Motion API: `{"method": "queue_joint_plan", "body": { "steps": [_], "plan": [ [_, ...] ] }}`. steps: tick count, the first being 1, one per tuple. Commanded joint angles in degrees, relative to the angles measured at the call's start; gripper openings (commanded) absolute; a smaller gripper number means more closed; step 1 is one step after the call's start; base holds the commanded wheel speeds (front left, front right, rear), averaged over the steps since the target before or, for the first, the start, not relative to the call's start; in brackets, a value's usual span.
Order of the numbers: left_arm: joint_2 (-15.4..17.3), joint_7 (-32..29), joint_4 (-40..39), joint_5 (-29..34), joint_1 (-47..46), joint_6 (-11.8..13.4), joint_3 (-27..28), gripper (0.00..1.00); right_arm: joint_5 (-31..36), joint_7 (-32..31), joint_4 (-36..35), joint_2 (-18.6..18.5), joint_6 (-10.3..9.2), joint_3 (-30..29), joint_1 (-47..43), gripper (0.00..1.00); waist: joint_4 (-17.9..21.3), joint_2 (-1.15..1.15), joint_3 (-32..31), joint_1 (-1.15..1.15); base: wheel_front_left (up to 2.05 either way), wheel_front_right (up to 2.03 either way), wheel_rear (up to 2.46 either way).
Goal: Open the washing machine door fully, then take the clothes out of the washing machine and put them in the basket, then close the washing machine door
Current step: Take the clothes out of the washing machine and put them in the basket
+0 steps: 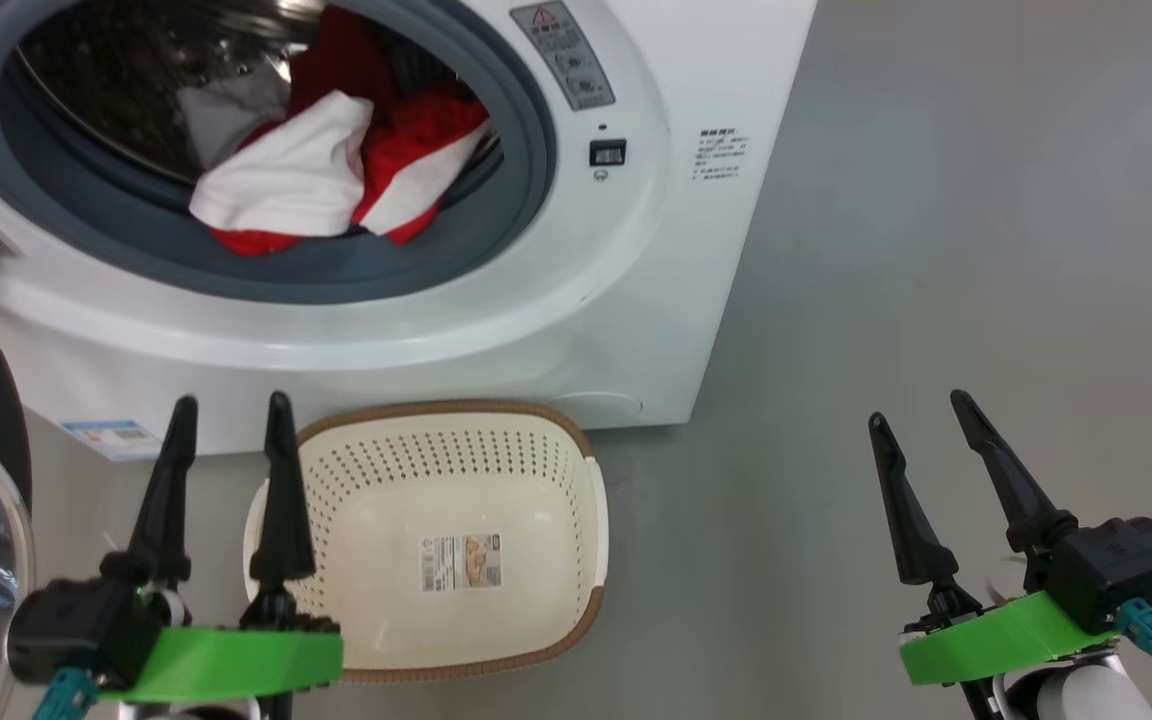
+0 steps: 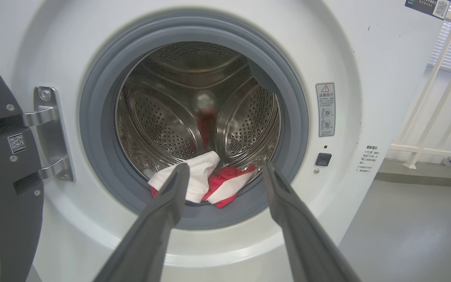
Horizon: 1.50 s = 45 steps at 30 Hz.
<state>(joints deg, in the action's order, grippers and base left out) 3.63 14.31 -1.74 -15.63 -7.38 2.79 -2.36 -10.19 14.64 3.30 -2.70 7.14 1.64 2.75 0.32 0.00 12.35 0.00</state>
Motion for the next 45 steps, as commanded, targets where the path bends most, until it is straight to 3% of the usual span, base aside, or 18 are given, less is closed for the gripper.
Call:
{"method": "queue_joint_plan", "body": {
  "steps": [1,12,28,45],
  "plan": [
    [0.4,0.7,-1.1,0.2,-2.2,-0.6,1.4,1.0,0.4,0.4,-1.8,-0.2,0.35,1.4,1.9,1.0,-0.3,0.0,2.0,0.0,0.0,0.0,0.0],
    [0.4,0.7,3.6,0.0,-15.4,-3.6,3.1,1.0,0.8,0.4,-3.4,-0.2,0.35,1.3,4.1,1.0,-0.5,0.0,10.1,0.0,0.0,0.0,0.0],
    [4.3,0.7,18.1,4.2,-37.0,-7.4,4.8,1.0,0.1,0.4,-4.5,-0.2,0.35,1.1,7.5,1.0,1.3,0.0,18.1,0.0,0.0,0.0,0.0],
    [5.8,0.7,33.8,6.5,-54.4,-8.8,4.1,1.0,1.0,0.4,-5.7,-0.2,0.35,1.0,9.2,1.0,1.6,0.0,25.2,0.0,0.0,0.0,0.0]
  ]
}}
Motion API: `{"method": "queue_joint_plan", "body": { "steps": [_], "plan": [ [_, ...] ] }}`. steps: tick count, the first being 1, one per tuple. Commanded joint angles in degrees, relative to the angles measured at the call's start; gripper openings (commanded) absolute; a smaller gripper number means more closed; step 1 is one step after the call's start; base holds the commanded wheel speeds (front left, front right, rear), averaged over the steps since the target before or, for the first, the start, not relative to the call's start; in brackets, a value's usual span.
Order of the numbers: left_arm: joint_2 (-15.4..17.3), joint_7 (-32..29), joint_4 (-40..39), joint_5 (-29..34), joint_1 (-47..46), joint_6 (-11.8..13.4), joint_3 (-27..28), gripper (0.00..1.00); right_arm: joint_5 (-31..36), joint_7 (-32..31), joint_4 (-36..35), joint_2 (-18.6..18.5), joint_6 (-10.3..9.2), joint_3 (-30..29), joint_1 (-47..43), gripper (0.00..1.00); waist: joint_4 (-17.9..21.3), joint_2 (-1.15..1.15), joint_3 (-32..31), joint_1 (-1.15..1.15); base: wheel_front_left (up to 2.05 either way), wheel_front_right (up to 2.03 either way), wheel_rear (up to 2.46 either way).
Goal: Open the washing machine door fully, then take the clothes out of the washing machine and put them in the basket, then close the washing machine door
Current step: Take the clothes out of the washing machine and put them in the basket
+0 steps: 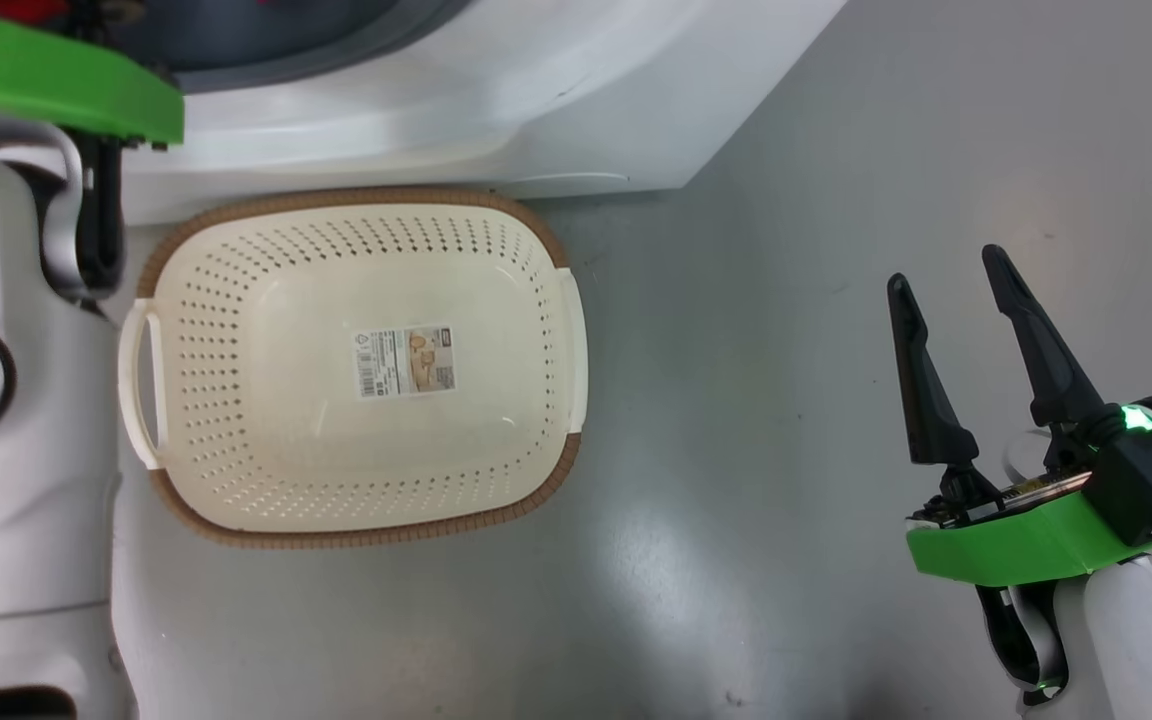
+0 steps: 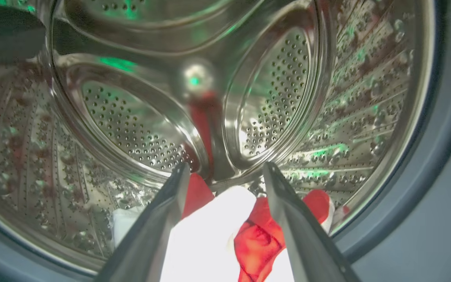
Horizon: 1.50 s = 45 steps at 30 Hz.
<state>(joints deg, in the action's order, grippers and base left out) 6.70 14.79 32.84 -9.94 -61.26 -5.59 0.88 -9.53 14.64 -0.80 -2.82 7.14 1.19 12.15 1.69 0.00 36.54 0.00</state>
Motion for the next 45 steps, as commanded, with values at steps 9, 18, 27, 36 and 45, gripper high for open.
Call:
{"method": "queue_joint_plan", "body": {
  "steps": [9,18,27,36,45],
  "plan": [
    [5.4,0.2,12.7,3.0,-8.2,0.8,-0.5,1.0,0.1,0.4,-1.2,-0.1,0.35,2.3,0.8,1.0,2.3,0.0,2.6,0.0,0.0,0.0,0.0],
    [8.3,0.1,25.3,4.5,-12.5,1.8,-1.8,1.0,-1.0,0.4,-0.2,-0.1,0.35,3.7,1.1,1.0,4.4,0.0,2.1,0.0,0.0,0.0,0.0],
    [10.0,-2.8,34.0,5.6,-16.2,2.7,-3.7,1.0,-2.1,0.4,0.2,-0.1,0.35,4.9,1.0,1.0,5.9,0.0,1.7,0.0,0.0,0.0,0.0],
    [10.8,-9.1,38.6,5.3,-18.6,2.9,-4.5,1.0,-3.1,0.4,0.4,-0.1,0.35,5.9,1.2,1.0,7.4,0.0,1.5,0.0,0.0,0.0,0.0],
    [11.4,-17.2,40.2,4.4,-19.4,3.7,-4.8,1.0,-3.8,0.4,0.6,-0.1,0.35,6.2,1.2,1.0,8.2,0.0,1.4,0.0,0.0,0.0,0.0]
  ]
}}
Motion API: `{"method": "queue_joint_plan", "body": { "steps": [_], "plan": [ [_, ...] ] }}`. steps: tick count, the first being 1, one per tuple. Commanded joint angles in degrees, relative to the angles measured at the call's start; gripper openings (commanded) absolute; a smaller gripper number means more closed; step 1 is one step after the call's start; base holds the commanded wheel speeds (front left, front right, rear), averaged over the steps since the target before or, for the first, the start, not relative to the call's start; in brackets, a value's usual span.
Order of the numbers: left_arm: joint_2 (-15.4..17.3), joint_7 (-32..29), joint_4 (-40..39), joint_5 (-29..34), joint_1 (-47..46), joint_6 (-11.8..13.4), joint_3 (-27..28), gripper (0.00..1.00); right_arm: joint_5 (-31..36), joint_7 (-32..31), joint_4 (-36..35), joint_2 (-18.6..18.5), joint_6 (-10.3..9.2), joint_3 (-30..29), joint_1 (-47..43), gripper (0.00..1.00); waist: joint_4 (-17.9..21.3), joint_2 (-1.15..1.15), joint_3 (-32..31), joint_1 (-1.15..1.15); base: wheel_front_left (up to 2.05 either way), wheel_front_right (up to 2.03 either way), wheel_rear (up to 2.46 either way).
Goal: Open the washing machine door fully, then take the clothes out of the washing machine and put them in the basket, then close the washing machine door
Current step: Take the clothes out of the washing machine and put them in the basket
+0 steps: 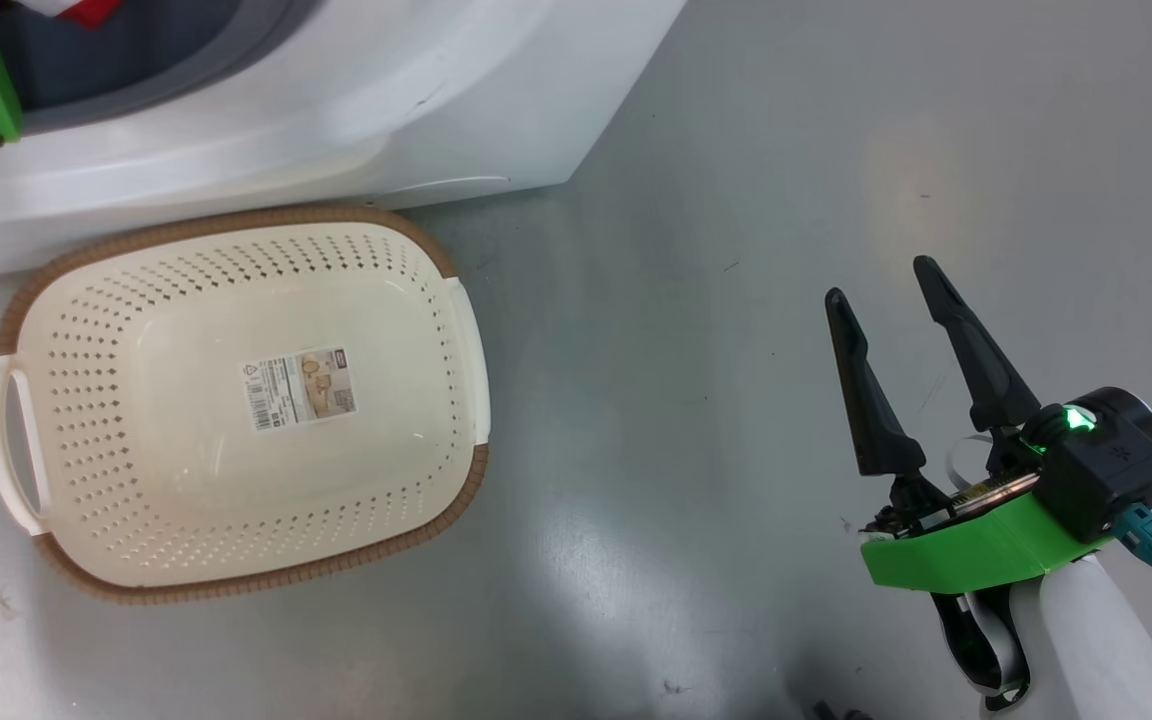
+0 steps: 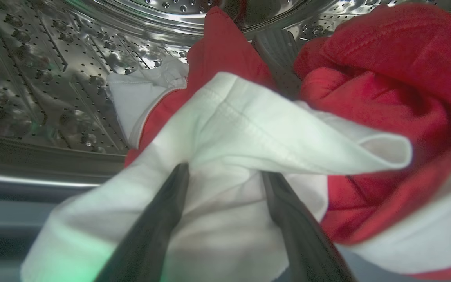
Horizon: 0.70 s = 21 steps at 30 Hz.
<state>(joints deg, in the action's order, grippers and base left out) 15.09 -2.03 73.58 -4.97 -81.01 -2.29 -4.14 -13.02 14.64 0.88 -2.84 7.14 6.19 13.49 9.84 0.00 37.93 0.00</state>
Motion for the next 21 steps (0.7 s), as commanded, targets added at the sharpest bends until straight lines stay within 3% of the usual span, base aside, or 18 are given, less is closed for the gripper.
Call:
{"method": "queue_joint_plan", "body": {
  "steps": [1,2,6,21],
  "plan": [
    [3.1,-0.7,-0.4,-0.4,0.3,0.5,-0.1,0.46,-0.4,0.4,-1.0,0.0,0.35,1.3,-0.1,1.0,0.1,0.0,0.0,0.0,0.0,0.0,0.0],
    [3.1,-1.0,-0.4,-0.3,0.4,0.4,-0.3,0.0,-0.4,0.4,-1.0,0.0,0.35,1.3,0.0,1.0,0.1,0.0,-0.1,0.0,0.0,0.0,0.0],
    [3.1,-0.9,-0.4,-0.2,0.2,0.4,-1.0,0.0,-0.5,0.4,-1.0,0.0,0.35,1.2,0.0,1.0,0.0,0.0,-0.1,0.0,0.0,0.0,0.0],
    [2.8,11.5,-4.5,0.7,-0.4,1.6,-3.9,0.0,-0.6,0.4,-0.5,0.0,0.35,1.3,0.6,1.0,-1.7,0.0,-0.6,0.0,0.0,0.0,0.0]
  ]
}}
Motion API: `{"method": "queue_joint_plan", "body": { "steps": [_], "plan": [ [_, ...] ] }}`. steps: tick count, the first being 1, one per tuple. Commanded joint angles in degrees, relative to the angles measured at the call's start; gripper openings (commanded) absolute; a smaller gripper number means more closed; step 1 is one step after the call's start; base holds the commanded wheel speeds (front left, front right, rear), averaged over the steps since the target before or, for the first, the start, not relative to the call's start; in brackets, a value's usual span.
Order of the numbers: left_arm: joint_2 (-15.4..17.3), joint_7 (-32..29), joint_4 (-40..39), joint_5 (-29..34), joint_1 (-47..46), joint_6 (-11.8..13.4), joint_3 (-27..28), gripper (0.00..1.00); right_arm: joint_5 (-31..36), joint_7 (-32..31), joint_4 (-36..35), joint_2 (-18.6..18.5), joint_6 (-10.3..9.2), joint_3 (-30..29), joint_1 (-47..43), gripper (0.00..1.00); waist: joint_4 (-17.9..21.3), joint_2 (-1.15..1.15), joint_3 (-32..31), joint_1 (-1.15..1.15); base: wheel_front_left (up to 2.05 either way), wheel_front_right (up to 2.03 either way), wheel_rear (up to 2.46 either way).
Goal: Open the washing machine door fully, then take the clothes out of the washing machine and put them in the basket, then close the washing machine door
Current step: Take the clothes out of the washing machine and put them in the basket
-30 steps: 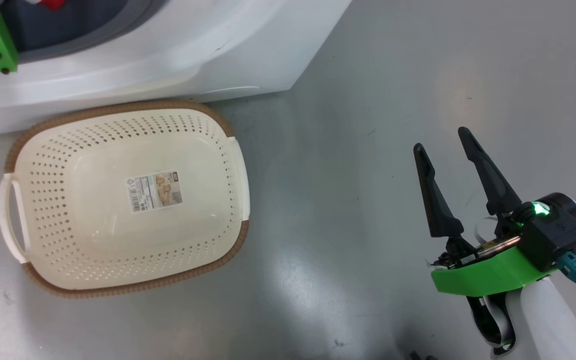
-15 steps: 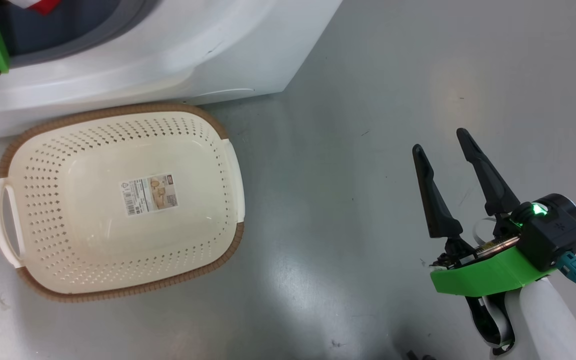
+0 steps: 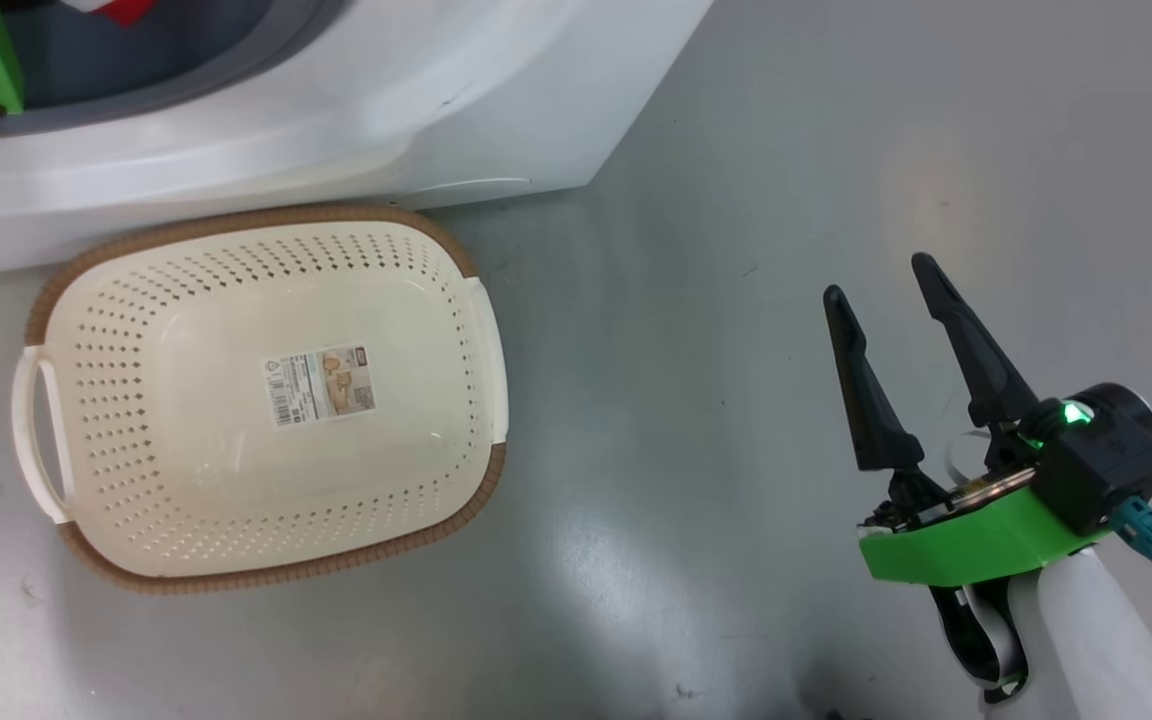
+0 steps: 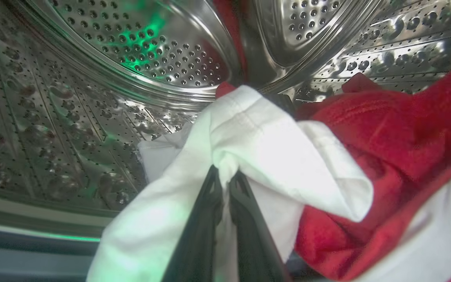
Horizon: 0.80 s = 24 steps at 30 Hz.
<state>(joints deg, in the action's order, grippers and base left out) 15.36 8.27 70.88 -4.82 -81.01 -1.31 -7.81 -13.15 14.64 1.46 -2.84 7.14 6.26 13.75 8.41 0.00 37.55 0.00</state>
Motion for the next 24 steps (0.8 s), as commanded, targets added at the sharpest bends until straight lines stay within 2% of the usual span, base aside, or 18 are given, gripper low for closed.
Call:
{"method": "queue_joint_plan", "body": {
  "steps": [1,8,14,24],
  "plan": [
    [2.4,1.9,-2.1,0.6,-0.4,0.7,-0.4,0.0,-0.6,0.4,-1.0,0.0,0.35,1.3,0.4,1.0,-0.3,0.0,-0.4,0.0,0.0,0.0,0.0],
    [2.5,5.5,-5.3,1.3,1.3,1.5,-1.9,0.0,-1.0,0.4,-0.5,0.0,0.35,1.7,0.6,1.0,-0.6,0.0,-1.8,0.0,0.0,0.0,0.0],
    [2.1,6.6,-10.2,-0.6,5.0,1.8,-0.7,0.0,-1.3,0.4,0.0,0.0,0.35,2.0,0.8,1.0,-0.9,0.0,-3.3,0.0,0.0,0.0,0.0],
    [2.0,6.7,-30.0,-2.9,19.5,3.0,1.6,0.0,-1.2,0.4,0.3,0.0,0.35,1.9,0.6,1.0,-2.0,0.0,-6.8,0.0,0.0,0.0,0.0]
  ]
}}
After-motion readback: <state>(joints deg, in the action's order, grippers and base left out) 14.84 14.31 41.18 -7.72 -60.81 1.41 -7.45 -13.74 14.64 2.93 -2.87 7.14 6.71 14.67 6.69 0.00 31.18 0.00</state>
